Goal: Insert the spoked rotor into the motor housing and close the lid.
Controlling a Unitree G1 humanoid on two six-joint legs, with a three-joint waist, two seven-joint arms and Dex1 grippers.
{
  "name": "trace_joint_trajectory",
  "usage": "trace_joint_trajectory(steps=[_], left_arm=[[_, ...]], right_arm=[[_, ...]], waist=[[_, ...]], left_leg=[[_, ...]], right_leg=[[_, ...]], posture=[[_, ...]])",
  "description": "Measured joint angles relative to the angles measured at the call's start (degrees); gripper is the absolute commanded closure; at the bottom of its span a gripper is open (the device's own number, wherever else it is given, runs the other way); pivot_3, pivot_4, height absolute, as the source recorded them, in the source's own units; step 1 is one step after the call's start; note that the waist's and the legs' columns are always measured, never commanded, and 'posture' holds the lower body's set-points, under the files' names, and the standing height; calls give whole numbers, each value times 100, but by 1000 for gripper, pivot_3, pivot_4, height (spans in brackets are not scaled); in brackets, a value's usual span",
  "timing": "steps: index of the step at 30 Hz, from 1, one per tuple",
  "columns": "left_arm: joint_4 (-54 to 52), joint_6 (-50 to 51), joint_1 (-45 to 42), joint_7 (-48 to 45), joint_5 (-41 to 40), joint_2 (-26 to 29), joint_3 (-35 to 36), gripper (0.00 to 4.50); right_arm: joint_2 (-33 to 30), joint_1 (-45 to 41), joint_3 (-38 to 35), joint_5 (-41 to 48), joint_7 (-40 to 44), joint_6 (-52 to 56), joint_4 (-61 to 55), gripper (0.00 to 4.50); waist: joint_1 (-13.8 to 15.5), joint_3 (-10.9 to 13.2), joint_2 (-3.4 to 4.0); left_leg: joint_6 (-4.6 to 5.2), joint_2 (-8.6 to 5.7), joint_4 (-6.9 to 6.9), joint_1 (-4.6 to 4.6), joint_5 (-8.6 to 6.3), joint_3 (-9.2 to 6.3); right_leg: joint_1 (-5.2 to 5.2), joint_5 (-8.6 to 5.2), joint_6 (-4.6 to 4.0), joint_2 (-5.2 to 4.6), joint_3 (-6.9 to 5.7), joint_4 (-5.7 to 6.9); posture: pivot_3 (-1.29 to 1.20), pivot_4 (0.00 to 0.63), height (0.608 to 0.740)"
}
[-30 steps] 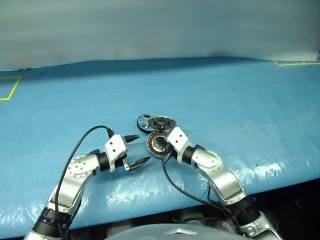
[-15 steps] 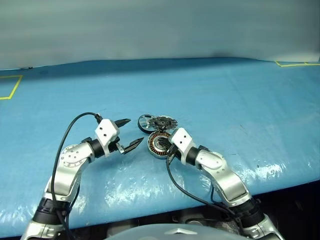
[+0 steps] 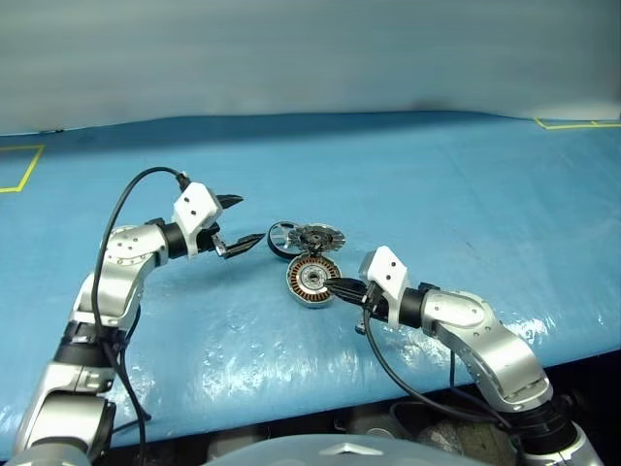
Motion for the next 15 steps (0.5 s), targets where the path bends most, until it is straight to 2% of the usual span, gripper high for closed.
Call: trace_joint_trajectory(steps=[7, 15], left_arm=[[1640, -287, -1640, -678, 803, -124, -846, 0], [2965, -839, -2738, -1445, 1465, -626, -1558, 0]], right_arm=[[72, 134, 92, -135, -301, -8, -71, 4450], [-144, 678, 73, 6, -176, -82, -634, 4450]], waist=[[22, 9, -16], [26, 16, -26]], left_leg=[[1, -7, 0, -5, 0, 0], [-2, -16, 2, -28, 1, 3]], right_leg=[[-1, -1, 7, 0, 1, -3], [-18, -8, 26, -8, 4, -7]], posture=[[0, 150, 740], [0, 150, 740]])
